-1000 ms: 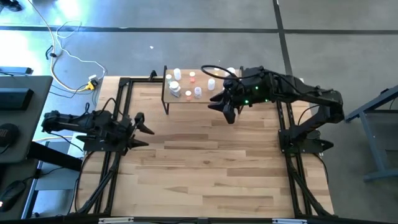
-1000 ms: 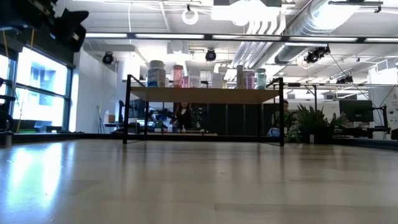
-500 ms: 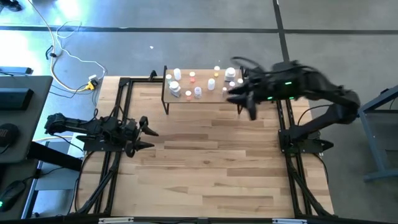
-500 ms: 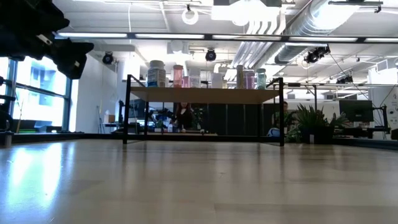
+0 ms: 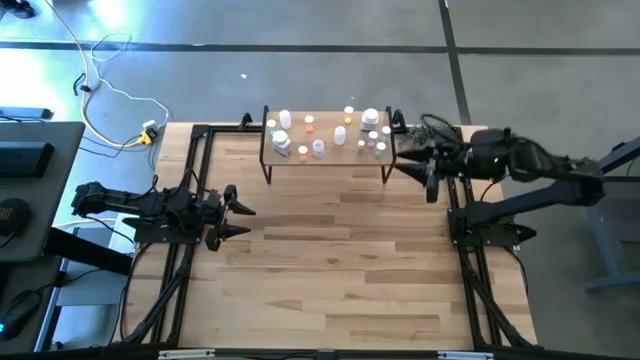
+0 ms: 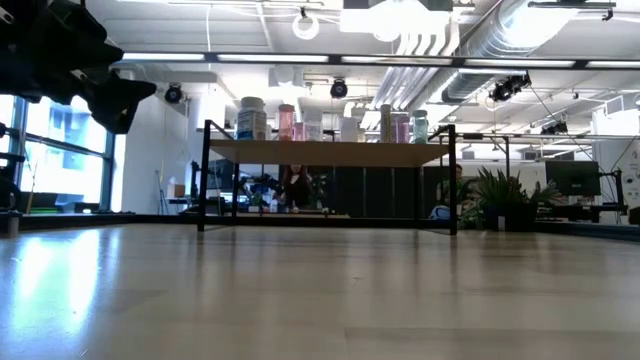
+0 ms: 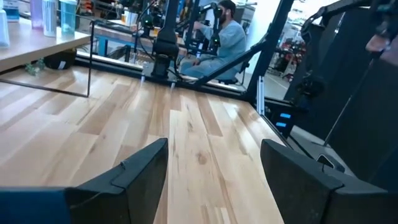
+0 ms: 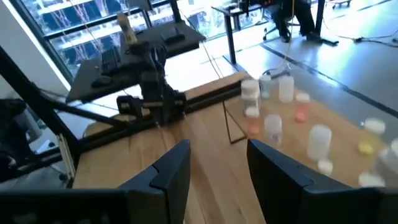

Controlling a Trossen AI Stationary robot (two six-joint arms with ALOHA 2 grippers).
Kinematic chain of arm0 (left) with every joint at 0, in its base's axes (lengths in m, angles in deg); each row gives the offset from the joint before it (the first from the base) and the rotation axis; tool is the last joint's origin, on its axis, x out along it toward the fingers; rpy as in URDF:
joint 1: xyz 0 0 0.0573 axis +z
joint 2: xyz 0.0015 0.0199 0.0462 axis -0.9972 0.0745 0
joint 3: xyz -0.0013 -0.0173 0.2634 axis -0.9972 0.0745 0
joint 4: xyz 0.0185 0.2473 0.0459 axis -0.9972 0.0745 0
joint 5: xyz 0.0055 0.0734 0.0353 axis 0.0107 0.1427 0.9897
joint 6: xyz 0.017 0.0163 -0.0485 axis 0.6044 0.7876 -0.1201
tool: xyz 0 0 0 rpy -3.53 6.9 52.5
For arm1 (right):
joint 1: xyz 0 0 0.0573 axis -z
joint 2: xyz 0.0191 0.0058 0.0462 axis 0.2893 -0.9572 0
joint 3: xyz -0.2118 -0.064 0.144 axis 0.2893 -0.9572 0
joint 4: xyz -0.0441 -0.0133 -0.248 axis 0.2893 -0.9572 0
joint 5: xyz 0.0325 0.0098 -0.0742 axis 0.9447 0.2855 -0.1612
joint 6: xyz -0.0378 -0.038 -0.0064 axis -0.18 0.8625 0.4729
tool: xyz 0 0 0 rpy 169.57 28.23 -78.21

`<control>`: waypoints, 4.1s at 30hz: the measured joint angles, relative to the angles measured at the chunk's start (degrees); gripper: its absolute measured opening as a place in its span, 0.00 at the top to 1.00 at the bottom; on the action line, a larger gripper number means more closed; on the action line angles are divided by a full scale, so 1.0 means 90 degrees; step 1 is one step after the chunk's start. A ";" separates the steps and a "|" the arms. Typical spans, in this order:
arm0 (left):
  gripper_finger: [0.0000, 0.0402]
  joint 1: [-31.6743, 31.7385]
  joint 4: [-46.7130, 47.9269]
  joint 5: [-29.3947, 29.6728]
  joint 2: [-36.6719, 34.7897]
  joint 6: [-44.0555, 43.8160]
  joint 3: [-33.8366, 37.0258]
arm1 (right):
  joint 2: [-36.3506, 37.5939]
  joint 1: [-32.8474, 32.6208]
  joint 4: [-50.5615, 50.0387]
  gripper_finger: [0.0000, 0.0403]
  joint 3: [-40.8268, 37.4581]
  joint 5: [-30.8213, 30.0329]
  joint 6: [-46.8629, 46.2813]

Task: Pick and place medicine bottles onto shelf by color
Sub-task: Return to Home Position

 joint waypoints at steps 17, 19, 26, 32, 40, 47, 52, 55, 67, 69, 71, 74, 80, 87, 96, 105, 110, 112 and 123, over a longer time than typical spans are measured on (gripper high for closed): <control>0.38 0.0000 -0.0003 -0.0012 0.0000 -0.0001 0.0000 | 0.1875 0.0001 0.1967 0.63 -0.4474 -0.0021 -0.0533; 0.38 0.0000 -0.0004 -0.0014 0.0000 -0.0002 0.0000 | 0.2138 0.0018 0.2119 0.63 -0.4848 -0.0028 -0.0647; 0.38 0.0000 -0.0004 -0.0015 0.0000 -0.0002 0.0000 | 0.3345 0.0039 0.2182 0.63 -0.5801 -0.0300 -0.0856; 0.38 0.0000 -0.0004 -0.0015 0.0000 -0.0002 0.0000 | 0.4167 0.0038 0.2226 0.63 -0.6201 -0.0311 -0.0614; 0.38 0.0000 -0.0004 -0.0015 0.0000 -0.0002 -0.0002 | 0.4922 0.0037 0.2353 0.63 -0.6801 -0.0314 -0.0698; 0.38 0.0000 -0.0004 -0.0015 0.0000 -0.0002 -0.0002 | 0.5422 0.0037 0.3062 0.63 -0.7451 -0.0308 -0.0822; 0.38 0.0000 -0.0004 -0.0017 0.0000 -0.0002 -0.0002 | 0.5458 0.0037 0.3124 0.63 -0.7466 -0.0386 -0.0812; 0.38 0.0000 -0.0002 -0.0017 0.0000 -0.0002 -0.0002 | 0.5399 0.0037 0.3120 0.63 -0.7466 -0.0421 -0.0899; 0.38 0.0000 0.0021 -0.0017 0.0000 -0.0002 -0.0002 | 0.5401 0.0037 0.3108 0.63 -0.7464 -0.0409 -0.0783; 0.38 0.0000 0.0020 -0.0015 0.0002 -0.0002 -0.0005 | 0.5401 0.0037 0.3106 0.63 -0.7464 -0.0409 -0.0783; 0.38 0.0000 0.0021 -0.0015 0.0000 -0.0002 -0.0003 | 0.5401 0.0037 0.3103 0.63 -0.7464 -0.0409 -0.0783; 0.38 0.0000 0.0021 -0.0017 0.0000 -0.0002 -0.0005 | 0.5401 0.0037 0.3103 0.63 -0.7464 -0.0406 -0.0783; 0.38 0.0000 0.0021 -0.0015 0.0000 -0.0002 -0.0005 | 0.5401 0.0037 0.3099 0.63 -0.7464 -0.0406 -0.0783; 0.38 0.0000 0.0021 -0.0015 0.0000 -0.0002 -0.0005 | 0.5401 0.0037 0.3096 0.63 -0.7464 -0.0406 -0.0784; 0.38 -0.0001 0.0021 -0.0017 0.0000 -0.0002 -0.0005 | 0.5401 0.0037 0.3096 0.63 -0.7464 -0.0405 -0.0784; 0.38 0.0000 0.0021 -0.0016 0.0001 -0.0002 -0.0005 | 0.5401 0.0037 0.3094 0.63 -0.7464 -0.0404 -0.0783; 0.38 0.0000 0.0020 -0.0017 0.0001 -0.0002 -0.0005 | 0.5401 0.0039 0.3096 0.63 -0.7464 -0.0404 -0.0783; 0.38 -0.0002 0.0021 -0.0017 0.0000 -0.0002 -0.0005 | 0.5401 0.0037 0.3094 0.63 -0.7464 -0.0404 -0.0784; 0.38 0.0000 0.0021 -0.0016 0.0000 -0.0002 -0.0005 | 0.5401 0.0037 0.3095 0.63 -0.7464 -0.0404 -0.0784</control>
